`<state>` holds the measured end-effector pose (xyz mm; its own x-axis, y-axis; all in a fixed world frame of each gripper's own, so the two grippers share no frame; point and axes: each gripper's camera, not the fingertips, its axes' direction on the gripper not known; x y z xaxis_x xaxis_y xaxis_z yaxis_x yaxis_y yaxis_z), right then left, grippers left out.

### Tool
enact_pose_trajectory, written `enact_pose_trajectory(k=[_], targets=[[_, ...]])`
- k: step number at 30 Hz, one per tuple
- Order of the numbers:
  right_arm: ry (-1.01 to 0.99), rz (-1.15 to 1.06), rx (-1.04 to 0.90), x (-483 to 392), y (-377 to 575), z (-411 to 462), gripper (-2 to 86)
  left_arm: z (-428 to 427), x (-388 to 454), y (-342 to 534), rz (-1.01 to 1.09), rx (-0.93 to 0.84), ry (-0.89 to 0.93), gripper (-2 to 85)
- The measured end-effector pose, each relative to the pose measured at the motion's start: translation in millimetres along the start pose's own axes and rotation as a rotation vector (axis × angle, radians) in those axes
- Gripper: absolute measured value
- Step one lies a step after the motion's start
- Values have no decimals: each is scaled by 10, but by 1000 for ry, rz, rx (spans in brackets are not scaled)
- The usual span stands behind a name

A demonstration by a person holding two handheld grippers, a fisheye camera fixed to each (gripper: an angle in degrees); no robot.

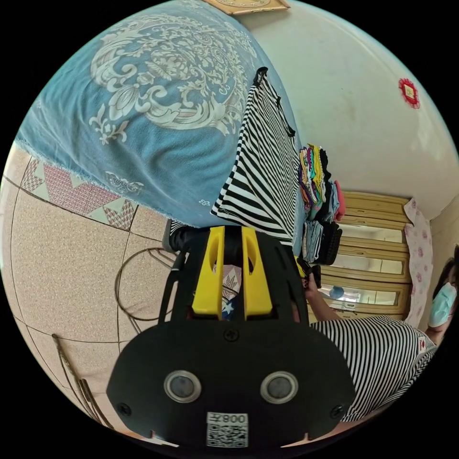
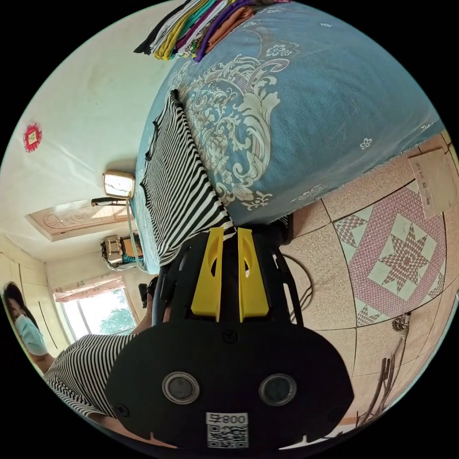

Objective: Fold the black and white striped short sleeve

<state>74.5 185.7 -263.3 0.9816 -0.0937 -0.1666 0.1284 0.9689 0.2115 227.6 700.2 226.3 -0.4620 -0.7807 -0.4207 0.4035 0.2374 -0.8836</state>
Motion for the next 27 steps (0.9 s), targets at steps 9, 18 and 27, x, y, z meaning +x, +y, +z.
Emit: enact_pose_trajectory(k=[9, 18, 27], targets=[[-99, 49, 0, 268, 102, 56, 59, -38, -228, 133, -19, 3, 52, 66], [-159, 63, 15, 426, 159, 152, 61, -77, -360, 284, -15, 3, 80, 67], [-220, 59, 32, 498, 163, 288, 71, -4, -450, 371, -23, 6, 126, 72]])
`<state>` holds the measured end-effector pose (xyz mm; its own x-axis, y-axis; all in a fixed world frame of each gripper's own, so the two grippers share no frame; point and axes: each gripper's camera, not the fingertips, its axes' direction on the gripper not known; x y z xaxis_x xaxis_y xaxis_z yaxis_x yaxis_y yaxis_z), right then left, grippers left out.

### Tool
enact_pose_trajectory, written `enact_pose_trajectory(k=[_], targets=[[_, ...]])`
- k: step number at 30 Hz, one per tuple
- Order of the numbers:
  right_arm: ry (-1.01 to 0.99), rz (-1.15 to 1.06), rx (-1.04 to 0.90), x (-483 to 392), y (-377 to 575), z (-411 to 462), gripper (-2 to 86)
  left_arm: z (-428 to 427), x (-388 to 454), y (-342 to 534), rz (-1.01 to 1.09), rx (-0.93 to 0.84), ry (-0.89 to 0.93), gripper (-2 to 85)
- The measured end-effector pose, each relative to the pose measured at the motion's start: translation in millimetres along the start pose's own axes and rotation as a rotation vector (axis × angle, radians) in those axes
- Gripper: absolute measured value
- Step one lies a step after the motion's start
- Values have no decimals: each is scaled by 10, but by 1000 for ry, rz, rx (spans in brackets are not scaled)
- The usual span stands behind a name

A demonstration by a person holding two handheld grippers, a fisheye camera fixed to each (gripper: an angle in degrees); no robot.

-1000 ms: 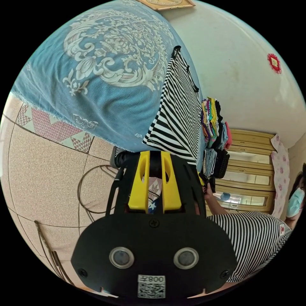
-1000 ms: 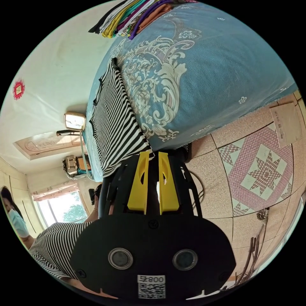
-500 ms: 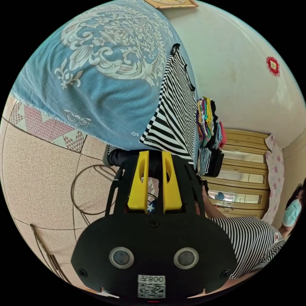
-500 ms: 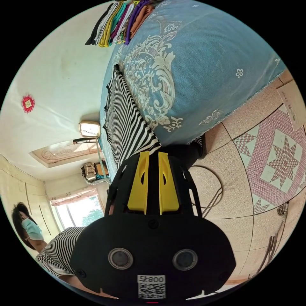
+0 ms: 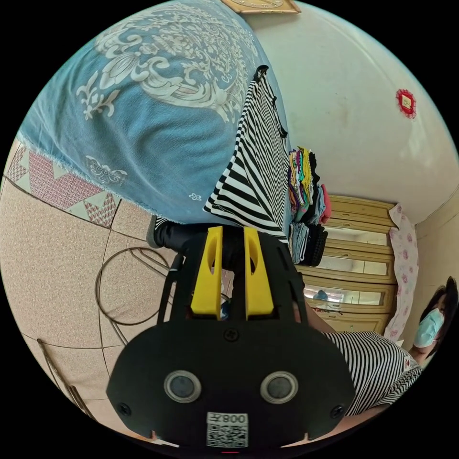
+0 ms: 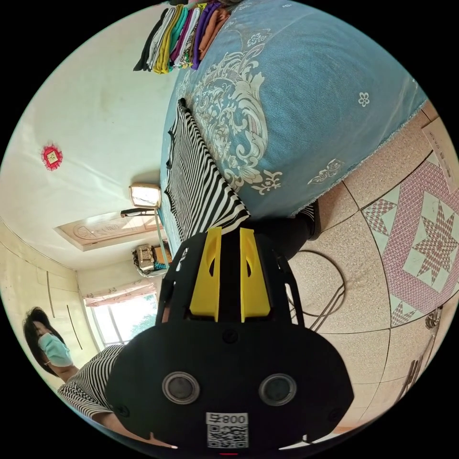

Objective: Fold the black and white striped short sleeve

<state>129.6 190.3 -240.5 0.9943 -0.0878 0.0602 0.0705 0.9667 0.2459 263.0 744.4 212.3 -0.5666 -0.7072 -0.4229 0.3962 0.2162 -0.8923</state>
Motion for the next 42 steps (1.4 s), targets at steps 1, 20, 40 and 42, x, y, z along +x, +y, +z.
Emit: enact_pose_trajectory(k=[1, 20, 40, 42], targets=[[-12, 0, 8, 11, 1, 16, 72, 14, -3, 10, 1, -6, -1, 72], [-125, 76, 79, 374, -149, 358, 78, 162, -119, 136, -58, -26, 10, 72], [-213, -62, 21, -125, -219, 428, 14, 265, -258, 34, -107, 85, 0, 78], [-205, -60, 18, -155, -228, 459, 14, 271, -223, -15, -97, 93, 10, 77]])
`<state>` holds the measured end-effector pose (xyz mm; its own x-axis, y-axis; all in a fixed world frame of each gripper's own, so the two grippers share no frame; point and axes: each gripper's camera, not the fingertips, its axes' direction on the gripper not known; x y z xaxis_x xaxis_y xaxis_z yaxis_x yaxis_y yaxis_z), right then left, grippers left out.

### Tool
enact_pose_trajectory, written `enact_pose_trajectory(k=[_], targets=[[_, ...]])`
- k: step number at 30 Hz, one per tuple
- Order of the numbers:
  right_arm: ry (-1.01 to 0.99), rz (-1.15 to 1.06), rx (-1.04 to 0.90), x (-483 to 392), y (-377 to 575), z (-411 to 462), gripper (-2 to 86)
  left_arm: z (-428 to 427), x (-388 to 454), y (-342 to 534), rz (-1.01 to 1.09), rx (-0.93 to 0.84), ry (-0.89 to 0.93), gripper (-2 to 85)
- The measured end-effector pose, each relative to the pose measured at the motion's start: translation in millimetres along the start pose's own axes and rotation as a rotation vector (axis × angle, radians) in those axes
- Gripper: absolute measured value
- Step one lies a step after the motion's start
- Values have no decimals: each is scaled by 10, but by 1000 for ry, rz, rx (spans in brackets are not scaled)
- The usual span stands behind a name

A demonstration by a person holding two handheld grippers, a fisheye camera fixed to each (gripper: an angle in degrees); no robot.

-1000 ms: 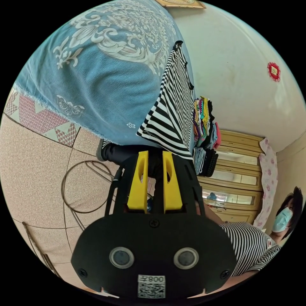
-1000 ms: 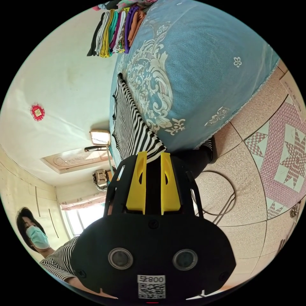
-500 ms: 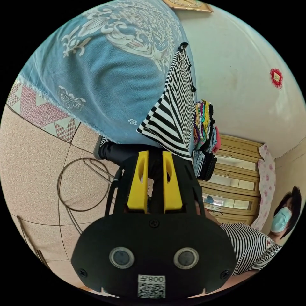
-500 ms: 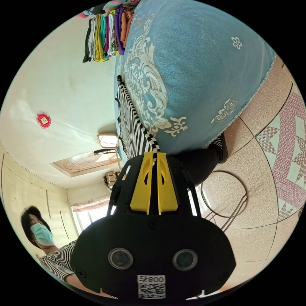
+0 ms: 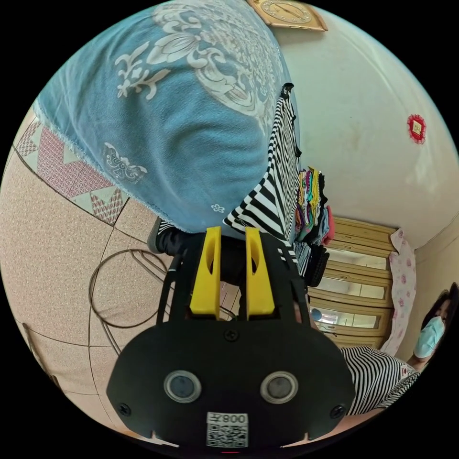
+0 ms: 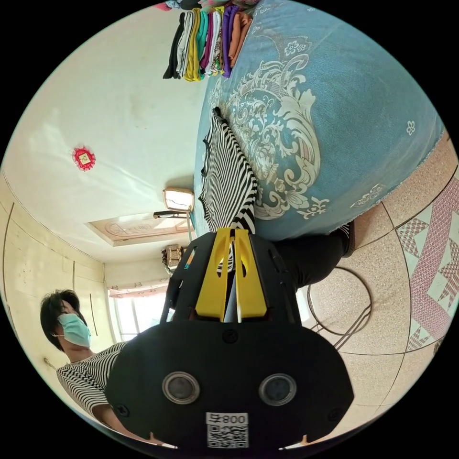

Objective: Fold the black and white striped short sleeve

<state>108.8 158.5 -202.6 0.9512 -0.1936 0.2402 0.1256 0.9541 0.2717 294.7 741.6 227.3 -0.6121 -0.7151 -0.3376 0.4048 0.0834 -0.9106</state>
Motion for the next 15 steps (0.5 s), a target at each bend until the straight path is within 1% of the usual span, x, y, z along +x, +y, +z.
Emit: enact_pose_trajectory(k=[8, 15], targets=[[24, 29, 13, -9, 18, 100, 13, 108, 103, -128, 30, -39, -35, 72], [34, 41, 13, -15, 16, 170, 13, 178, 182, -65, 53, -67, -86, 74]])
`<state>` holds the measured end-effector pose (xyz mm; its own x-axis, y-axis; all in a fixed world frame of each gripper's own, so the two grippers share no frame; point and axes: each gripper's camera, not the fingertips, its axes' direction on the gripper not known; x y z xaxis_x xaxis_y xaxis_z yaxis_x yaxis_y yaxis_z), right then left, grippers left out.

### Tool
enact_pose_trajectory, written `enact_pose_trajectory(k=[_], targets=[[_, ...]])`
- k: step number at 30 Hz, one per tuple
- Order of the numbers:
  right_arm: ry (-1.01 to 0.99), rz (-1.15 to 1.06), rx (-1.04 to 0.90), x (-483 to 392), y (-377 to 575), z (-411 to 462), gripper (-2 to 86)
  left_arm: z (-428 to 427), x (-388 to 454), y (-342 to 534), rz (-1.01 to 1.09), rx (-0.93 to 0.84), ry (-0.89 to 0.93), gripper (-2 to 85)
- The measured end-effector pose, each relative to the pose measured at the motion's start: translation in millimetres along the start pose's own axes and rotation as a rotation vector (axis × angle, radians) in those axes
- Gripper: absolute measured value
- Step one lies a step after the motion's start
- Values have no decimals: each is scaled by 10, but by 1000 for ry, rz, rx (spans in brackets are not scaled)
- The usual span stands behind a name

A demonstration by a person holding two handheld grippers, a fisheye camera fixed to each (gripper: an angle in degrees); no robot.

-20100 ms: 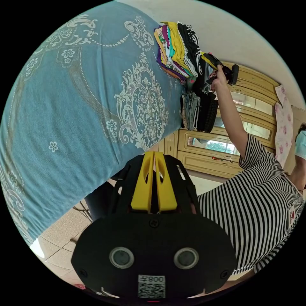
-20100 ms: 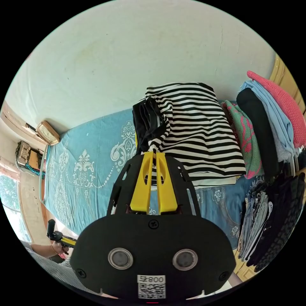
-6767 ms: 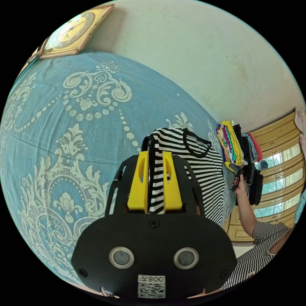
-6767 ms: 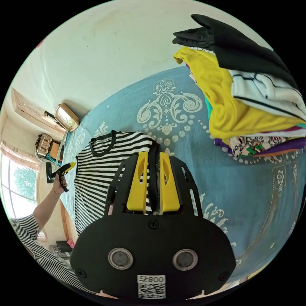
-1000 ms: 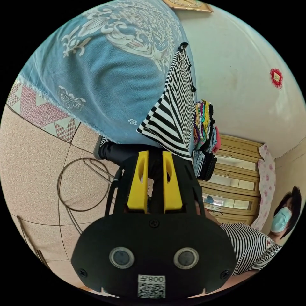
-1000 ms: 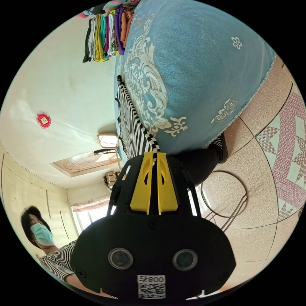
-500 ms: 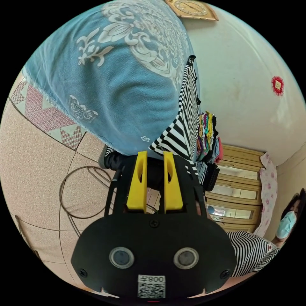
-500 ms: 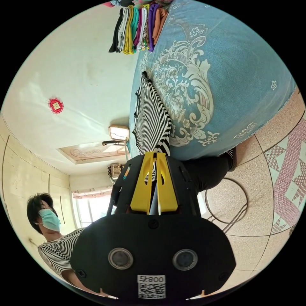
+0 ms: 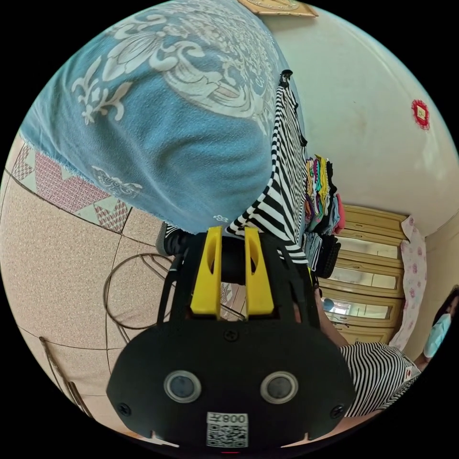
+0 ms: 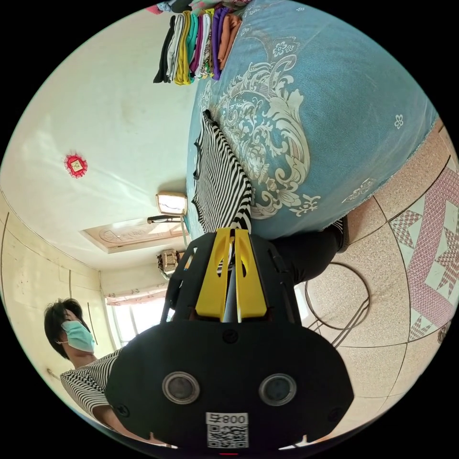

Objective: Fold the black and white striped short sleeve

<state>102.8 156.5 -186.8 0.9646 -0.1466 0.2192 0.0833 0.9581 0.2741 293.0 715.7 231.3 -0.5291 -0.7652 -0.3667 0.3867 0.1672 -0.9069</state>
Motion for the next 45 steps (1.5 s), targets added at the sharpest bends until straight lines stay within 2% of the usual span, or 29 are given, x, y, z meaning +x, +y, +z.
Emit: enact_pose_trajectory(k=[9, 16, 21, 35, 45], targets=[[3, 10, -4, 15, 2, 111, 15, 13, 176, -13, 42, -29, -56, 74], [5, 17, -3, 44, 40, 155, 15, -82, 333, 91, 107, -44, -40, 33], [-8, 14, 1, 68, 99, 138, 15, -354, 373, 316, 117, -14, 40, 23], [-144, -153, 17, -229, 418, -161, 11, -1372, 1161, 828, 354, 110, 308, 19], [-229, -257, 67, -382, 800, -623, 11, -1841, 1403, 1182, 413, 143, 419, 19]])
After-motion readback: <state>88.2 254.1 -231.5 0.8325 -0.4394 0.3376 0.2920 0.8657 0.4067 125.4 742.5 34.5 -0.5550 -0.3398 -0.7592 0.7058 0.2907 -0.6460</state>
